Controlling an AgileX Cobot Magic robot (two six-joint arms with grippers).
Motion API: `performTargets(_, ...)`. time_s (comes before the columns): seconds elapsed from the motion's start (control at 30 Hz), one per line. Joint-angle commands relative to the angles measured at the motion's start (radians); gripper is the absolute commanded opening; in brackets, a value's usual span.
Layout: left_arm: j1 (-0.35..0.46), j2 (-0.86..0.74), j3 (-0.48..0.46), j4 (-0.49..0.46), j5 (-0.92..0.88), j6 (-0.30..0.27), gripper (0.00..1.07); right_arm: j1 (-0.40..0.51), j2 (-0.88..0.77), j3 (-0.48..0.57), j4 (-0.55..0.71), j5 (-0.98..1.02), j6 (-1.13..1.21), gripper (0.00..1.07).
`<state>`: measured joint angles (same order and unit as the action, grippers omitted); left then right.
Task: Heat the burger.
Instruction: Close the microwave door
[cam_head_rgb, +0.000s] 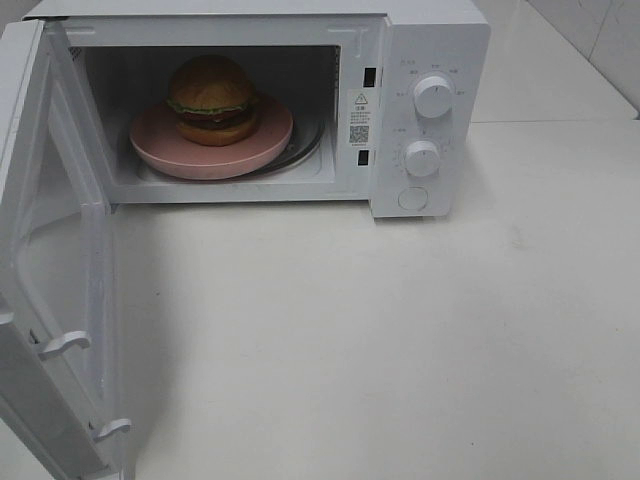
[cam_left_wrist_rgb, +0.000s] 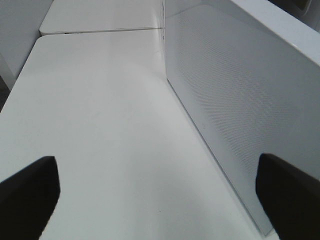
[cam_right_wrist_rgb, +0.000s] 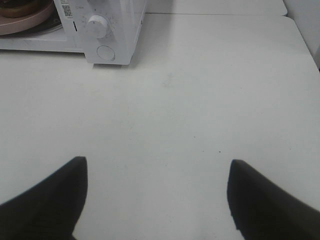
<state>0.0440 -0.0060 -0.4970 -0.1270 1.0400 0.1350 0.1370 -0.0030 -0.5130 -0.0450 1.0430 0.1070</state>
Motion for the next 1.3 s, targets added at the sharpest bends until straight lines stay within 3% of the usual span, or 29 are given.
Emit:
performTargets(0.03,-0.006,-0.02,0.002,-0.002,-0.004,-0.001,1.0,-0.007,-0.027,0.001,0.0,-0.008,-0.001,0.75)
performTargets(0.83,-0.006,-0.02,0.002,-0.005,-0.004,-0.009,0.99,-0.007,-0.027,0.001,0.0,-0.008,-0.001,0.75)
performTargets(1.0,-0.006,-0.015,-0.016,0.016,-0.032,-0.031,0.92,-0.007,-0.027,0.001,0.0,-0.008,-0.001,0.75)
performTargets(1.07,-0.006,0.015,-0.026,0.052,-0.062,-0.031,0.82,-0.007,-0.027,0.001,0.0,-0.008,-0.001,0.75)
performTargets(1.1,-0.006,0.015,-0.026,0.052,-0.062,-0.031,0.82,-0.007,-0.027,0.001,0.0,-0.008,-0.001,0.75)
performTargets(1.13,-0.006,0.041,-0.028,0.056,-0.091,-0.031,0.71,-0.007,-0.027,0.001,0.0,-0.008,-0.001,0.75)
performTargets(1.17,-0.006,0.041,-0.028,0.056,-0.091,-0.031,0.71,-0.007,-0.027,0.001,0.0,-0.008,-0.001,0.75)
performTargets(1.23,-0.006,0.087,-0.028,0.051,-0.175,-0.031,0.49,-0.007,-0.027,0.001,0.0,-0.008,-0.001,0.75)
performTargets(1.27,-0.006,0.087,-0.028,0.051,-0.175,-0.031,0.49,-0.007,-0.027,0.001,0.0,-0.008,-0.001,0.75)
performTargets(1.3,-0.006,0.12,-0.022,0.051,-0.229,-0.031,0.29,-0.007,-0.027,0.001,0.0,-0.008,-0.001,0.75)
